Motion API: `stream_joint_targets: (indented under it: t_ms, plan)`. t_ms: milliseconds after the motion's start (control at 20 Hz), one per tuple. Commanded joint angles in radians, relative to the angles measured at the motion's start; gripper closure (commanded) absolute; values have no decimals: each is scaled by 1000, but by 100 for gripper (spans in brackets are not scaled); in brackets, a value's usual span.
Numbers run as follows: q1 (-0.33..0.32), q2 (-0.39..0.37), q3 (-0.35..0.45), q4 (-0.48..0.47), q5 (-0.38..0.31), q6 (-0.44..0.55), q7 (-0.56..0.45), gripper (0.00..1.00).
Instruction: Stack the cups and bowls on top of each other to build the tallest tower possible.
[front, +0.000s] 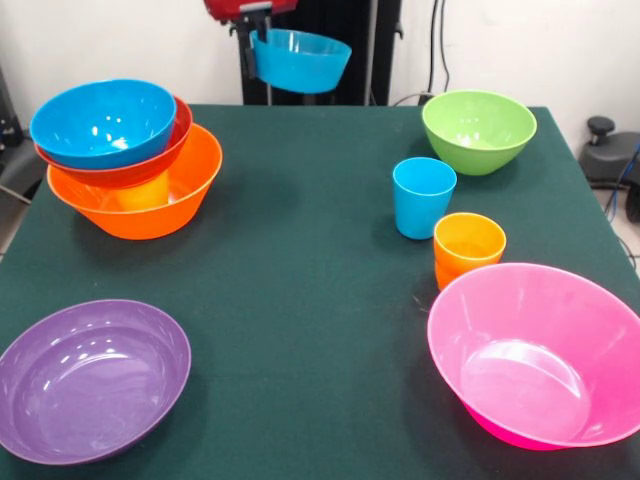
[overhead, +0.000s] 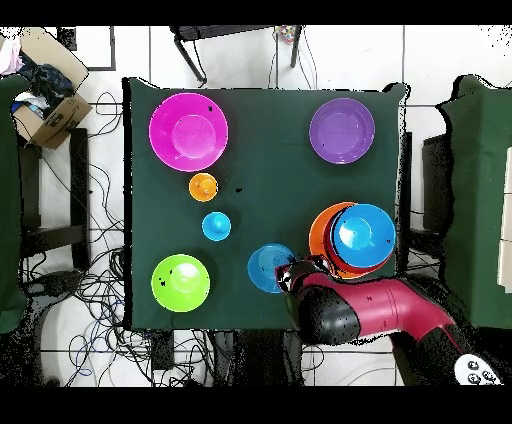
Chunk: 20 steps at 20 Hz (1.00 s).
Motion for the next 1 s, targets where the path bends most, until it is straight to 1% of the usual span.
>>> stream_joint_targets:
  t_ms: [50, 200, 250, 300, 400, 550, 700, 800, 1000]
  plan:
    - [-65, -45, 252, 43, 73, 204, -300, 100]
    - [-133, -24, 301, 12, 64, 256, -345, 100]
    - [-162, -21, 329, 1, 69, 282, -361, 100]
    - [-210, -16, 362, -17, 79, 325, -407, 100]
    - [-251, 8, 390, -43, 65, 363, -438, 100]
    - [-283, 51, 409, -79, 23, 400, -459, 100]
    - [-311, 67, 432, -103, 8, 433, -476, 100]
    - [-325, 76, 441, -114, 4, 438, -472, 100]
    - [-325, 121, 431, -152, -45, 440, -481, 100]
